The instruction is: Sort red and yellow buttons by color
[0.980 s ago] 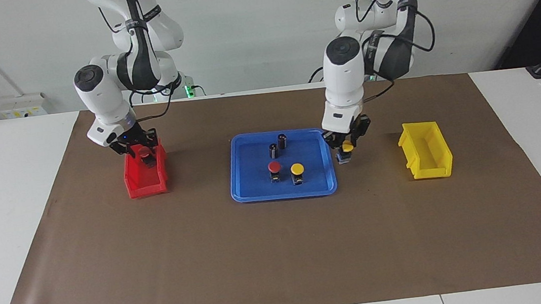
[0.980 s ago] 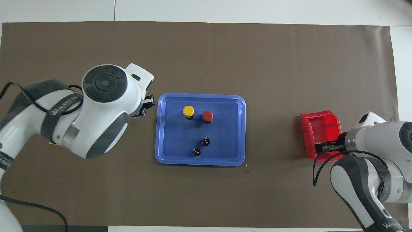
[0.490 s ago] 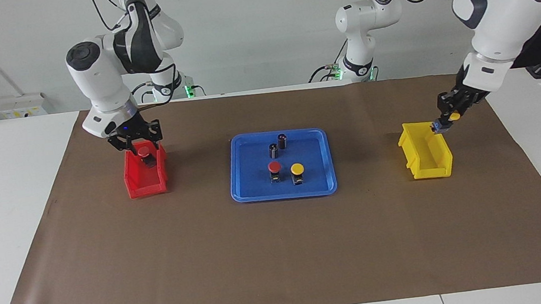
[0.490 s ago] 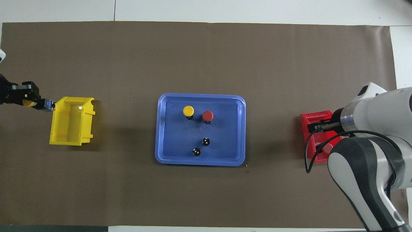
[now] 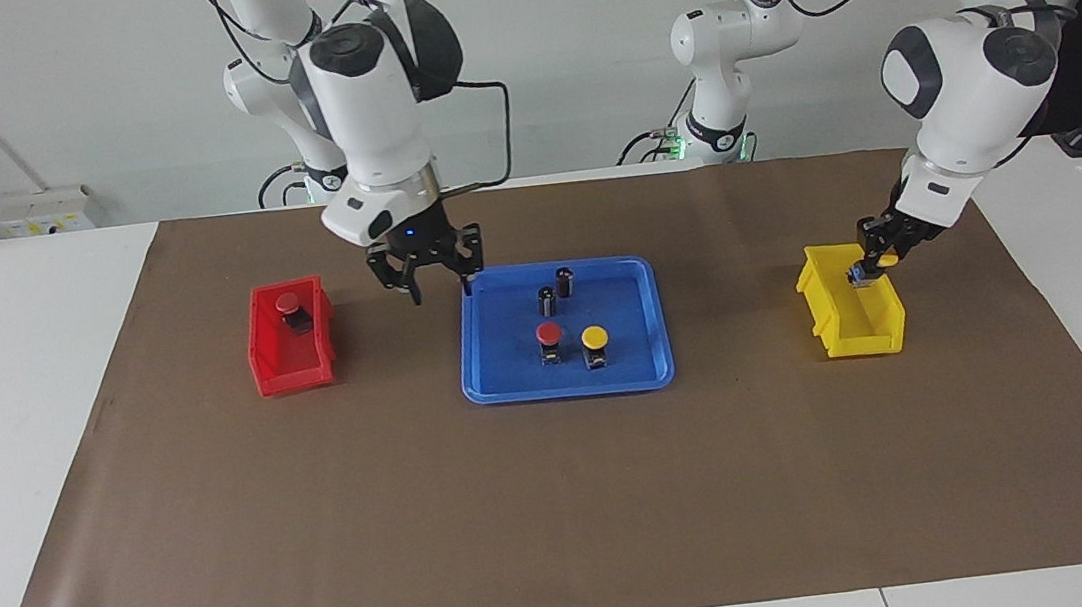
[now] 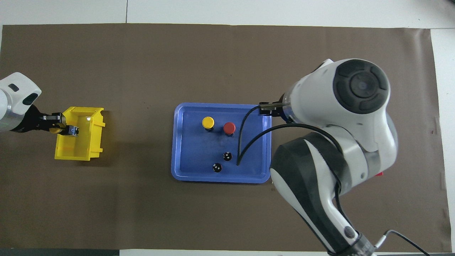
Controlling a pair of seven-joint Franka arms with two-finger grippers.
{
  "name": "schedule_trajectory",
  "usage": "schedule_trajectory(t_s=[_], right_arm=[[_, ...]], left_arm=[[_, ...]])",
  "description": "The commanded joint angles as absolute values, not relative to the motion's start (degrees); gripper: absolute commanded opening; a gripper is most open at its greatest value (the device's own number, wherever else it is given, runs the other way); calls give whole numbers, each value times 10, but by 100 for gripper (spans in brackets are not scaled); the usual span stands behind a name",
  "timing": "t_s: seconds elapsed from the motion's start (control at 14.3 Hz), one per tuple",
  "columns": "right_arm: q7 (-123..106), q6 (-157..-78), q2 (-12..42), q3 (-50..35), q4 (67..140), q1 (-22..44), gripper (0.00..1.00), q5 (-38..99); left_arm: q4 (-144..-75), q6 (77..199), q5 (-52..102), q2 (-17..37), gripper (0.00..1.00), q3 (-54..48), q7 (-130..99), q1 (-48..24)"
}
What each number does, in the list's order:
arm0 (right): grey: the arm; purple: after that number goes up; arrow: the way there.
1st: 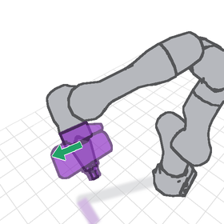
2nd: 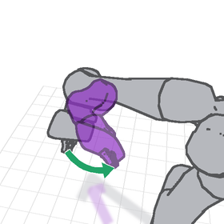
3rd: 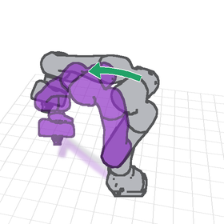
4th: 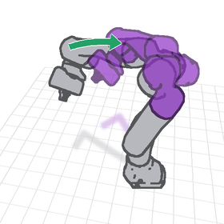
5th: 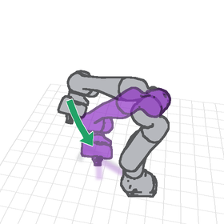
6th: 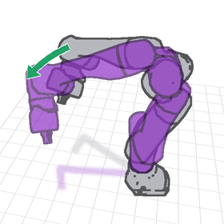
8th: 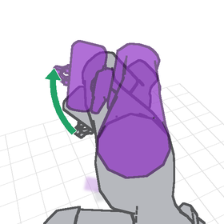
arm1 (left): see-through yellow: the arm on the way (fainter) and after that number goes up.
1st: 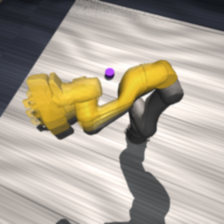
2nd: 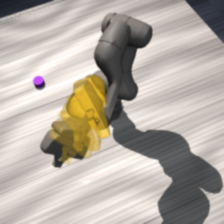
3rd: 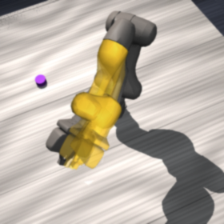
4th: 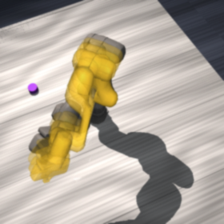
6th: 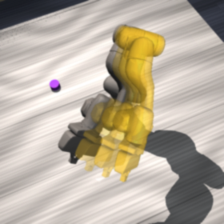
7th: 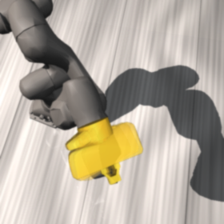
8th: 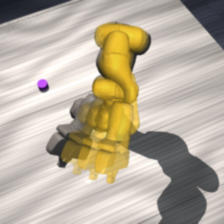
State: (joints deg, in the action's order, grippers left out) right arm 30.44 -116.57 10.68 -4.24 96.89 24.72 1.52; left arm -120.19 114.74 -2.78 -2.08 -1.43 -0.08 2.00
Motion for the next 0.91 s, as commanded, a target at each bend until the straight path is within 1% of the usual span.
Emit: schedule_trajectory(t_s=[0.0,0.14,0.35,0.56,0.84], right_arm=[[346,-1214,177,-39,935,274,71,18],[364,-1232,200,-39,933,294,72,-18],[376,-1252,221,-39,945,315,77,-39],[375,-1280,222,-39,973,316,77,-39],[376,-1288,215,-39,999,316,76,-39]], left_arm=[[-1258,1192,-19,-46,2,-10,16,18],[-1276,1208,-19,-44,2,-9,19,18],[-1290,1224,-19,-40,2,-8,27,28],[-1308,1244,-19,-34,2,-8,28,28],[-1310,1260,-19,-33,2,-8,28,29]])
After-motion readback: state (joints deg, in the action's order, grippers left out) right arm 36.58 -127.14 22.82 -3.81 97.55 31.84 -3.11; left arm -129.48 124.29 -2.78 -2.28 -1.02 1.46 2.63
